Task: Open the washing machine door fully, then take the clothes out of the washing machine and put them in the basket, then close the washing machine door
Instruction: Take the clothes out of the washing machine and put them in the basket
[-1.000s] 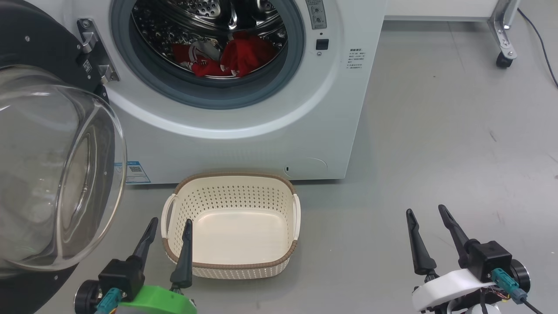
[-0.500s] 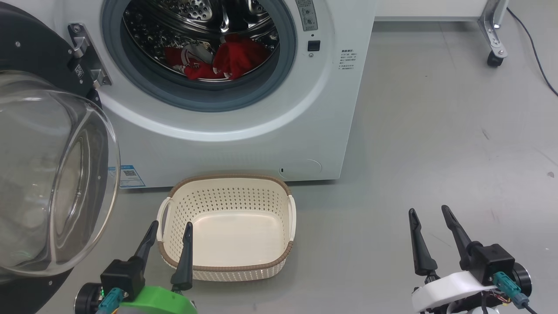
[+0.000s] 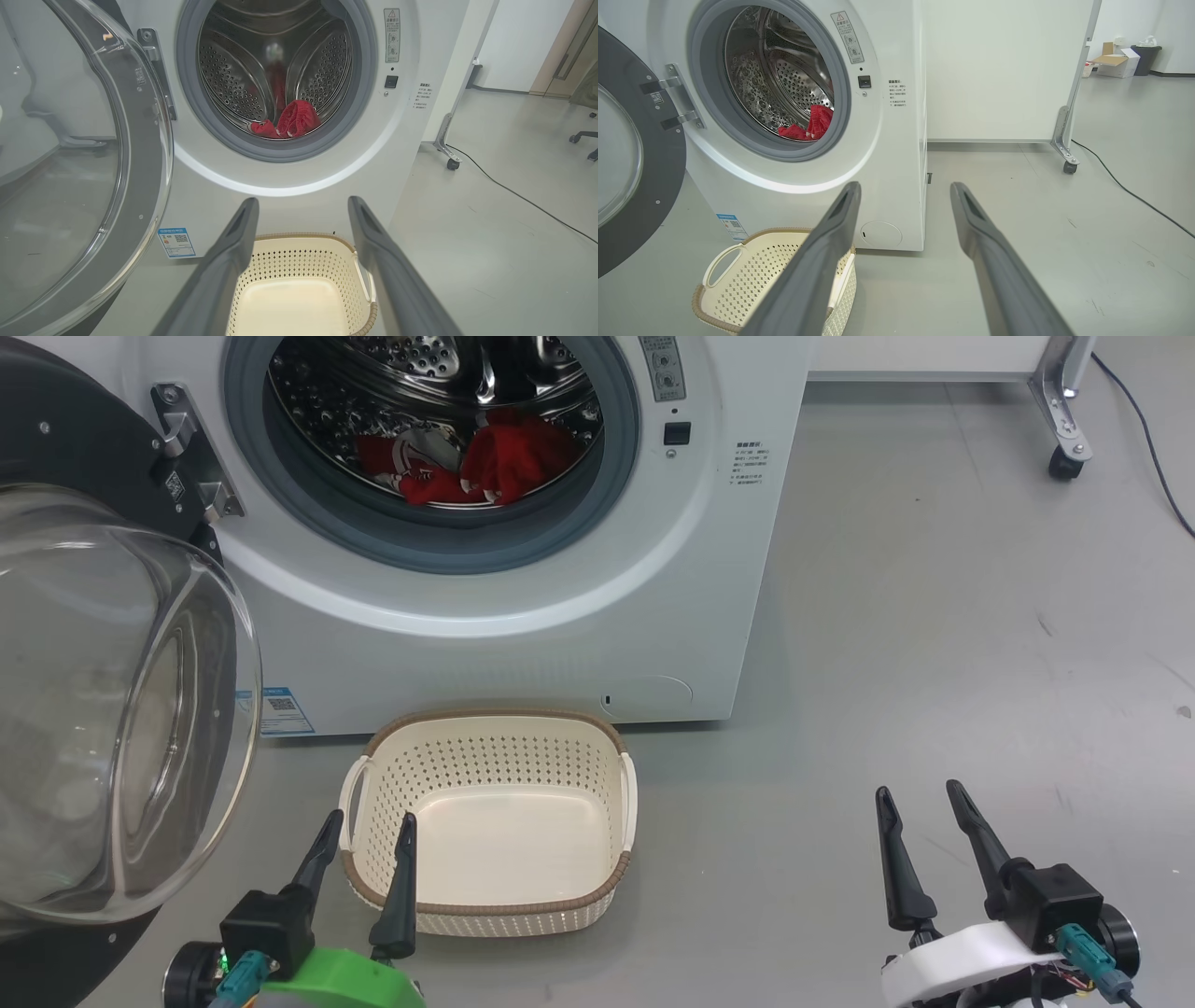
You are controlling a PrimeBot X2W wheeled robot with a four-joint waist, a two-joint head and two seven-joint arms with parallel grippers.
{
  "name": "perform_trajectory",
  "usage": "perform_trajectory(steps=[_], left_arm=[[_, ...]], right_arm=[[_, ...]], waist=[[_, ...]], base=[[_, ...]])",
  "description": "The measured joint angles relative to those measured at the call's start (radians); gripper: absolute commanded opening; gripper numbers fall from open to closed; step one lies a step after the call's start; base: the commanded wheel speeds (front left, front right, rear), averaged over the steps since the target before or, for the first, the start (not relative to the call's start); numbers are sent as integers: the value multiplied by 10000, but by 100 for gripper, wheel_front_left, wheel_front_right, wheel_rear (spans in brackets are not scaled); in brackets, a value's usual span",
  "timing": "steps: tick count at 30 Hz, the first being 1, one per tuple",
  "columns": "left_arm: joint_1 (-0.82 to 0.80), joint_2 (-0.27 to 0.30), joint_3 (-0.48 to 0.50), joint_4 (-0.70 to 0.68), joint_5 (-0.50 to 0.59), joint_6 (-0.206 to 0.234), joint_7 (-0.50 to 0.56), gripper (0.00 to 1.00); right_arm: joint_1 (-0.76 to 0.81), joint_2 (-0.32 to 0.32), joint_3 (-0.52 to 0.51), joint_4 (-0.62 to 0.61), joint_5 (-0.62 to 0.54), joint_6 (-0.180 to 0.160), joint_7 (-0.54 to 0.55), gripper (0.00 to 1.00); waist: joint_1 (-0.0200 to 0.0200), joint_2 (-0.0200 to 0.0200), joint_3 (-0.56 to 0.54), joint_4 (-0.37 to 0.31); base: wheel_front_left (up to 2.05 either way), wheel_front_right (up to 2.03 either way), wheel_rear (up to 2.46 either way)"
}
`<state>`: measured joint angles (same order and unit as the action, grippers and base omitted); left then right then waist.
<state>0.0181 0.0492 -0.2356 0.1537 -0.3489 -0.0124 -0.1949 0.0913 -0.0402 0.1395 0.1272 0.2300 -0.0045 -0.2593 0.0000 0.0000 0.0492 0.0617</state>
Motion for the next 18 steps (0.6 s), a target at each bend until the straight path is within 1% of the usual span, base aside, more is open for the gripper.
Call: perform_trajectory(steps=[2,9,18], left_arm=[[0,0,-10,-6,0,48,0,100],[-1,2,-104,-102,29,82,-6,100],[-2,0,-119,-151,163,209,-17,100]], right_arm=[[2,0,12,-31,31,-65,0,100],[6,0,31,-73,73,-77,0,100],[7,0,61,-75,73,-82,0,100]], waist=[[0,0,2,3],[0,0,43,10],[0,0,-8,-4]], base=[[0,0,0],[5,-5,0],[32,-32,0]])
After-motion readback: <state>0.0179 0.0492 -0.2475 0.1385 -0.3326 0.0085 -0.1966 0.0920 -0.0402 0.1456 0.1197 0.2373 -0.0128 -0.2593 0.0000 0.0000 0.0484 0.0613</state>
